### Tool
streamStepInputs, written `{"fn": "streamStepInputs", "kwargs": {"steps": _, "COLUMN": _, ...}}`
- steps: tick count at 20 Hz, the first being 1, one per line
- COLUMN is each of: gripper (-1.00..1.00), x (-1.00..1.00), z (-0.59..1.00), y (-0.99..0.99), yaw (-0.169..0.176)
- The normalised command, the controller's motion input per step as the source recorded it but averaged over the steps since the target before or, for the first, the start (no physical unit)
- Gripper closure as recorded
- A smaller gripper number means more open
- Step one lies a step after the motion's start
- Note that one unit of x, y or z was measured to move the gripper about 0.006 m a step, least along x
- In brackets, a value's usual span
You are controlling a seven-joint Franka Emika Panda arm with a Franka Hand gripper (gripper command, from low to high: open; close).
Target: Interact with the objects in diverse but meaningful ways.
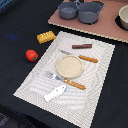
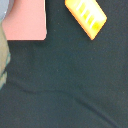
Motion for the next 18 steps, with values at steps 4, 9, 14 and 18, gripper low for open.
{"fn": "streamStepInputs", "kwargs": {"steps": 4, "gripper": -1.0, "x": 0.0, "z": -0.13, "y": -0.4, "yaw": 0.0}}
{"fn": "streamStepInputs", "kwargs": {"steps": 9, "gripper": -1.0, "x": 0.17, "z": -0.18, "y": -0.63, "yaw": -0.009}}
{"fn": "streamStepInputs", "kwargs": {"steps": 14, "gripper": -1.0, "x": 0.23, "z": -0.13, "y": -0.73, "yaw": 0.0}}
{"fn": "streamStepInputs", "kwargs": {"steps": 18, "gripper": -1.0, "x": 0.19, "z": -0.27, "y": -0.77, "yaw": -0.002}}
